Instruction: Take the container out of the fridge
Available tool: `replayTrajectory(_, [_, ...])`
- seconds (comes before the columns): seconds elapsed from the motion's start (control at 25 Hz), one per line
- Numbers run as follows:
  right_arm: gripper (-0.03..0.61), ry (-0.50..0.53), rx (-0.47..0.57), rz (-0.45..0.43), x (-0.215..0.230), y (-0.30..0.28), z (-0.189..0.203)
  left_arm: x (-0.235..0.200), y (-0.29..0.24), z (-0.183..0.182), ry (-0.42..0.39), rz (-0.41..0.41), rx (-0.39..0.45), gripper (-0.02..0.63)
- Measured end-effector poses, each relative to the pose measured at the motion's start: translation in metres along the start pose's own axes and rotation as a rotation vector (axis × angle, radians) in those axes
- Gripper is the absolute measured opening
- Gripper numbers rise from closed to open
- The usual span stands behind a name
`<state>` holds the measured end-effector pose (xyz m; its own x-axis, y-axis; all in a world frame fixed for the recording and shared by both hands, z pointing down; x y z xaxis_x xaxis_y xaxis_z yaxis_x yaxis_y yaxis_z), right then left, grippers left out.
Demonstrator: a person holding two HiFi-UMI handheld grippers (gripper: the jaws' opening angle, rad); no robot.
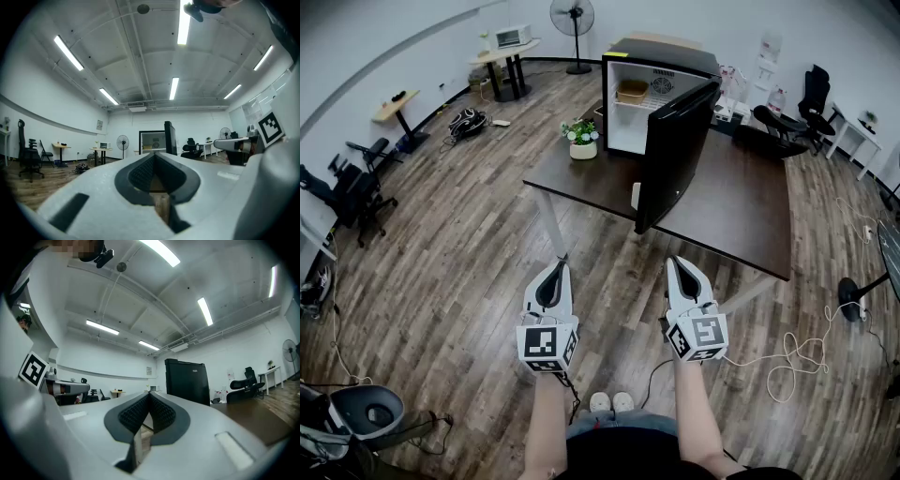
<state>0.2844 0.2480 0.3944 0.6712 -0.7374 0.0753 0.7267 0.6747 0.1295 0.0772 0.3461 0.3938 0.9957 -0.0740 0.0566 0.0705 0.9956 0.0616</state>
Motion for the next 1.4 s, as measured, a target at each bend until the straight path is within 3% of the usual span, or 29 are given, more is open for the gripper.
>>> replayTrajectory(0.68, [0.008, -0.030, 0.012, 0.012, -0.004, -0.004, 0.001, -0.005, 0.000, 0.002, 0.003, 0.008, -0.006, 0.006])
replayTrajectory(1.0, [0.017, 0.084, -0.009, -0.020, -0.024, -0.015, 0.001, -0.015, 0.001, 0.010, 0.014, 0.006, -0.019, 0.006])
replayTrajectory(1.08, [0.124, 0.114, -0.026, -0.022, -0.030, -0.019, 0.003, -0.018, 0.000, 0.011, 0.016, 0.009, -0.021, 0.006])
replayTrajectory(1.4, [0.305, 0.213, -0.065, -0.049, -0.053, -0.042, 0.008, -0.035, -0.005, 0.018, 0.034, 0.017, -0.026, 0.006])
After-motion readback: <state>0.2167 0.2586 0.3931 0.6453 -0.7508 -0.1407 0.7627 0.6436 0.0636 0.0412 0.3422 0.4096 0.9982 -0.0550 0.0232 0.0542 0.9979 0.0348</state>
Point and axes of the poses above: the fingertips, and each gripper's own axes: y backward along the fingers, x to its right, z out of its underside, the point moved 3 cm from there along y, backward along the fingers, and after that the axes turned 2 degrees about -y, right-handed, at the moved point
